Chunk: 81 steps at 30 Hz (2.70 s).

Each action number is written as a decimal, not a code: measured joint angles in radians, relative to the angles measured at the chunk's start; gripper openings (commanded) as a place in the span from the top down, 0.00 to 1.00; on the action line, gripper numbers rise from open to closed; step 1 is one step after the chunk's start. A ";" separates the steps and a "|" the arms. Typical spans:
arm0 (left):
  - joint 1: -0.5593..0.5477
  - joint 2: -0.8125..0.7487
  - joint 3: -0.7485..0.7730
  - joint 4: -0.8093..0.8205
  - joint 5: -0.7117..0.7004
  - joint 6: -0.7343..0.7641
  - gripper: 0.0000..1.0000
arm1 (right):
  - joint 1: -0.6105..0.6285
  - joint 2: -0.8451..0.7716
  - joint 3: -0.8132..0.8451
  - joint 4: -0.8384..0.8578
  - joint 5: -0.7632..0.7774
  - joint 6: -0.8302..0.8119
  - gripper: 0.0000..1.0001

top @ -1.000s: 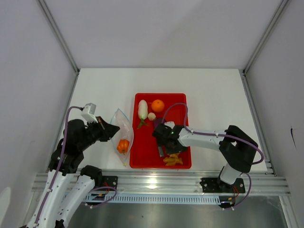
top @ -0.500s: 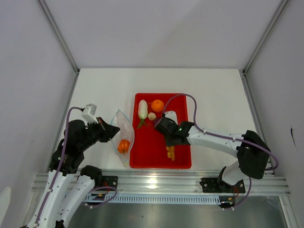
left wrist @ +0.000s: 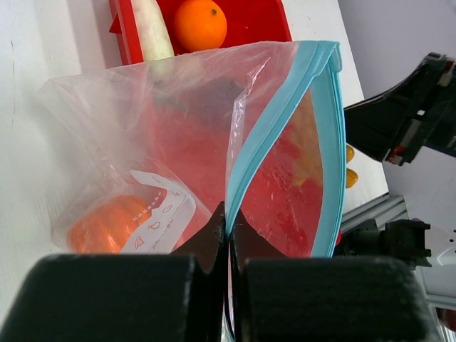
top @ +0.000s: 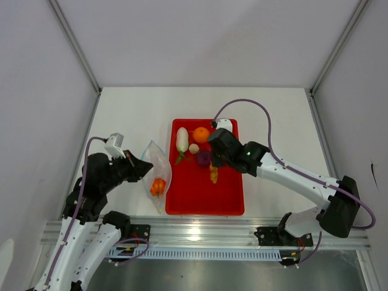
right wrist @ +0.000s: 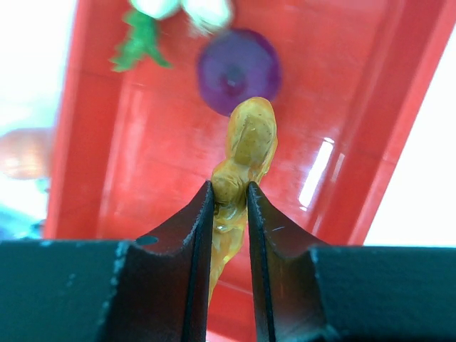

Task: Place the food in the zip-top bag and seal the zipper
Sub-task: Place the fake vegetable in the zipper food storage bag, then pick up the fake vegetable from the bin.

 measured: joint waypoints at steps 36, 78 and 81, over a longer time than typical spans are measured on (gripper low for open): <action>0.000 0.059 0.001 0.001 0.031 -0.027 0.99 | 0.200 0.028 0.176 0.412 -0.346 0.043 0.86; 0.000 0.032 0.011 -0.019 0.027 -0.024 0.99 | -0.116 0.064 0.064 0.203 -0.169 -0.020 0.01; 0.000 0.025 0.012 -0.023 0.027 -0.024 1.00 | -0.128 0.181 0.076 0.162 -0.170 -0.014 0.00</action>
